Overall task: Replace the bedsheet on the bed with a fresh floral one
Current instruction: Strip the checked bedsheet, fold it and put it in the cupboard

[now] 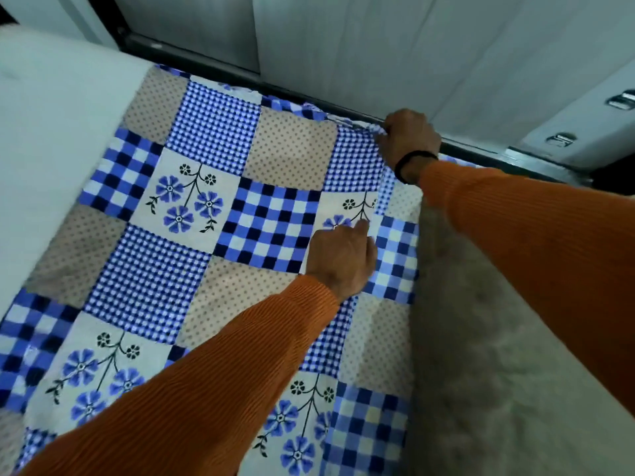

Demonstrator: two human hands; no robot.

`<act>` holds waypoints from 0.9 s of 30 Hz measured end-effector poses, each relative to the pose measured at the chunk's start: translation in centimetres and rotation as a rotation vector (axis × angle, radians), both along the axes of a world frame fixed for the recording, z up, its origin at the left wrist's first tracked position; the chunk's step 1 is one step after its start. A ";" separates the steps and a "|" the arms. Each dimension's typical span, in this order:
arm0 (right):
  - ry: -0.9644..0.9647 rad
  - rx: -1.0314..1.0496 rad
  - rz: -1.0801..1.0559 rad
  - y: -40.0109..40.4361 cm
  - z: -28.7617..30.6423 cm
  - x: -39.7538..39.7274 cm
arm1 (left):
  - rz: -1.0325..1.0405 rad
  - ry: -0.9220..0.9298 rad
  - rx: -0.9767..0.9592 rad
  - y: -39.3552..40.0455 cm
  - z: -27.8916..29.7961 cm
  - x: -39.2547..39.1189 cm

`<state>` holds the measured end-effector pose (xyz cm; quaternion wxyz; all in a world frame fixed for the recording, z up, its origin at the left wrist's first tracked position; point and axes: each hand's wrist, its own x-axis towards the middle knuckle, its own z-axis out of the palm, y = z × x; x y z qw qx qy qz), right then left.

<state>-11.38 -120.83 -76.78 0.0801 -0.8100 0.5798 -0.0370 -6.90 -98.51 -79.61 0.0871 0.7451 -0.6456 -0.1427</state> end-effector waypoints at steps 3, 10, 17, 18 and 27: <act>-0.005 0.005 -0.050 -1.8 0.4 -3.1 | -0.009 0.118 0.012 -1.5 0.5 -3.1; -0.079 0.126 -0.297 -3.8 -1.3 -8.2 | -0.030 0.348 0.066 -3.4 -0.6 -7.9; -0.090 0.167 -0.325 -3.2 -3.7 -10.6 | -0.073 0.463 0.236 -1.9 -1.9 -8.6; -0.104 0.169 -0.321 -3.2 -3.8 -10.3 | -0.074 0.497 0.231 -1.3 -2.2 -8.2; 0.133 -0.096 0.487 5.6 -3.3 -7.7 | -0.012 0.476 0.034 5.7 -4.3 -2.5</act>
